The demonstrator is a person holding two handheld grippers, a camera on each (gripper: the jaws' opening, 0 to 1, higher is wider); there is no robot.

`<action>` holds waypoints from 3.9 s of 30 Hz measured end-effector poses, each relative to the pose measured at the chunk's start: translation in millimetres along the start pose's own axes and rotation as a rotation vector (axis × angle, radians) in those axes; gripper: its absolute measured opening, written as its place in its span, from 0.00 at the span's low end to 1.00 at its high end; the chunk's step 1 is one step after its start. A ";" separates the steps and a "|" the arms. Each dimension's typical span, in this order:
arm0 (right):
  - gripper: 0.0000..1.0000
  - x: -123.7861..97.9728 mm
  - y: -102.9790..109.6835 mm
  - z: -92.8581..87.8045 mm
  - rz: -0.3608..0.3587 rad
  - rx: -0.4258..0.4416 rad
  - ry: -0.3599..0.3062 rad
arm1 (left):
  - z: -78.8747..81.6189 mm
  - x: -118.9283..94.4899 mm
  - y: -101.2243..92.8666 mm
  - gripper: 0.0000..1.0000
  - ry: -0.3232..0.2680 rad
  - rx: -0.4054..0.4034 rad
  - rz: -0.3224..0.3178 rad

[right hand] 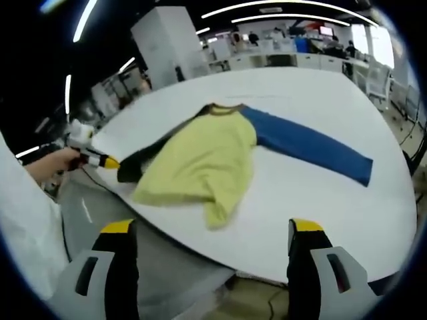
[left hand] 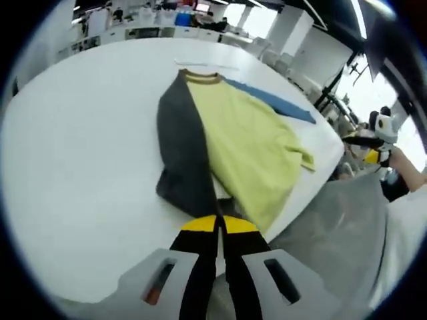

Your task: Fold the garment on the visible template until the final outline fits inside the template.

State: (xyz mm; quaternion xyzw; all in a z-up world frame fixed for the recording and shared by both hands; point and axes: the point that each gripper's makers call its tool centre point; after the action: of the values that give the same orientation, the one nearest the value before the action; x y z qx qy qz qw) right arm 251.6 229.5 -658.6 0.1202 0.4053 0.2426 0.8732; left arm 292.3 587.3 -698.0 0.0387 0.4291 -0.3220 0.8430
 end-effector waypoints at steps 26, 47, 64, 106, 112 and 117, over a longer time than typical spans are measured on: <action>0.92 0.5 -2.3 0.0 -0.007 0.001 0.004 | 12.9 -28.2 30.3 0.00 -0.012 -0.049 -0.021; 0.92 -1.4 -2.0 -0.5 -0.027 0.015 -0.004 | 4.4 -40.8 63.8 0.00 -0.038 -0.141 -0.006; 0.92 -4.1 -2.7 0.3 -0.051 0.027 -0.014 | -2.6 -48.8 100.2 0.00 -0.009 -0.143 0.026; 0.93 9.1 -7.3 11.9 -0.070 0.040 0.009 | 1.1 -48.7 174.4 0.00 0.047 -0.194 0.142; 0.93 11.4 -10.1 10.2 -0.077 0.046 0.019 | -2.9 -47.6 188.4 0.00 0.045 -0.216 0.189; 0.93 13.6 -8.8 9.8 -0.078 0.048 0.027 | -4.9 -46.3 198.1 0.00 0.043 -0.234 0.211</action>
State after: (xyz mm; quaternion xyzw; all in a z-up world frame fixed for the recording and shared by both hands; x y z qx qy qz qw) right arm 269.5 229.0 -664.7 0.1217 0.4269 0.2003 0.8734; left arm 383.3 769.0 -708.3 -0.0078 0.4751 -0.1786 0.8616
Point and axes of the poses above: the point that each gripper's makers call its tool centre point, and the gripper's own axes: x roughly forward along the fingers, y roughly to its left, z roughly out of its top, and after that the axes turned 11 degrees about x, right-handed
